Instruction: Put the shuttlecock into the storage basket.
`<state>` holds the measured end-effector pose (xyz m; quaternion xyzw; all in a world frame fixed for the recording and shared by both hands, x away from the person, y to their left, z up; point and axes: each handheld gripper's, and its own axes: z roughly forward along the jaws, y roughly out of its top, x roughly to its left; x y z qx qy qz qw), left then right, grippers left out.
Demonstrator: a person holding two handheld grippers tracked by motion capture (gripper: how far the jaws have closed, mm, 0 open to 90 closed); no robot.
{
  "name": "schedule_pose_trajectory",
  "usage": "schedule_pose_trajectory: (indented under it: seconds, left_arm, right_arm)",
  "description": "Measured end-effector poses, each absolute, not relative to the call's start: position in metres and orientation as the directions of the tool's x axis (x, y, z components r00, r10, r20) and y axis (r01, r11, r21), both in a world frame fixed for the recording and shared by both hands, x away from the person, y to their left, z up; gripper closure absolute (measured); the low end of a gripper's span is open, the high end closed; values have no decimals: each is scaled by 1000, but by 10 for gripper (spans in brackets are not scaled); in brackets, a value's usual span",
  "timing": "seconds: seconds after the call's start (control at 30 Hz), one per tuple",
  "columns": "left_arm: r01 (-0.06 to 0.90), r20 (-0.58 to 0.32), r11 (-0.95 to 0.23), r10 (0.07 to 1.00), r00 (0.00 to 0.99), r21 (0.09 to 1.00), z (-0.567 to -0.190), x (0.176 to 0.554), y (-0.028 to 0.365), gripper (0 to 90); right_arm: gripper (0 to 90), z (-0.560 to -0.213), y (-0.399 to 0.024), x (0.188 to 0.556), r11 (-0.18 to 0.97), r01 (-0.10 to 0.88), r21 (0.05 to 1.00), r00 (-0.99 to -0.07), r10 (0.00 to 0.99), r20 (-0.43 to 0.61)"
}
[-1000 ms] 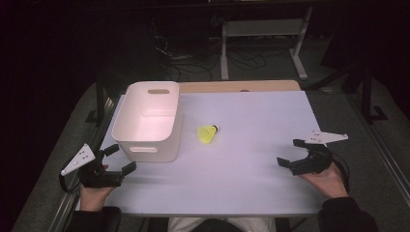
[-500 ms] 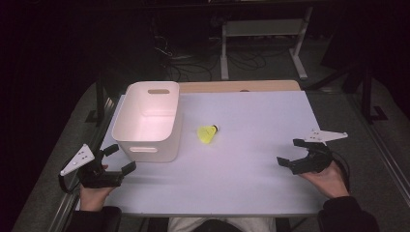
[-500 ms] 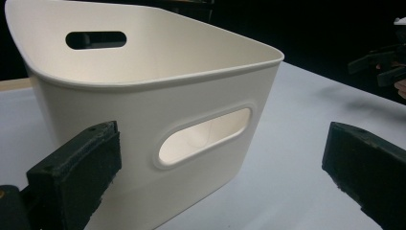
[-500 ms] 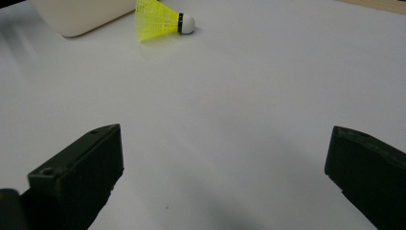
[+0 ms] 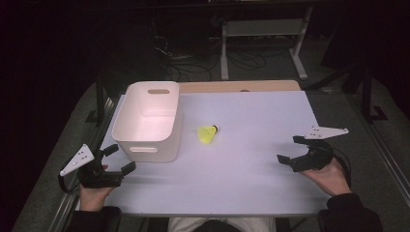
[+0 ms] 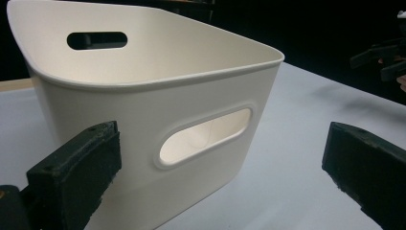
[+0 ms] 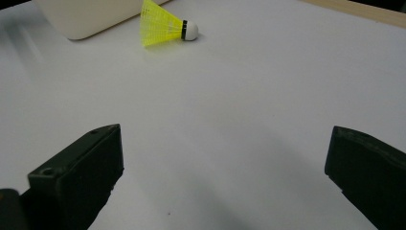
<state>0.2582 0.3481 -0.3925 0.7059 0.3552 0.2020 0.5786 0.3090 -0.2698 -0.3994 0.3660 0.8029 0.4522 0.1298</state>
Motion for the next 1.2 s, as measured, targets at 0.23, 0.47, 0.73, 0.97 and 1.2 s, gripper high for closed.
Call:
schedule_pose_trajectory:
  seconds: [0.23,0.47,0.73,0.97,1.2]
  left_arm:
    - [268,-127,-78,733,668,960,-392,258,348,0]
    - [268,-128,-76,732,669,960,-392,258,348,0]
    - [268,-127,-78,732,669,960,-392,258,348,0]
    - [267,-127,-79,731,670,960,-392,258,348,0]
    - [268,-126,-80,731,670,960,-392,258,348,0]
  right_arm:
    - [0,-391,-268,312,333,464,820,-703,702,112]
    - [0,-385,-267,315,337,463,820,-704,702,109]
    - [0,-378,-265,317,349,459,817,-711,696,102]
    - [0,-373,-262,320,361,451,816,-718,690,92]
    - [0,-368,-261,322,366,445,818,-720,689,84]
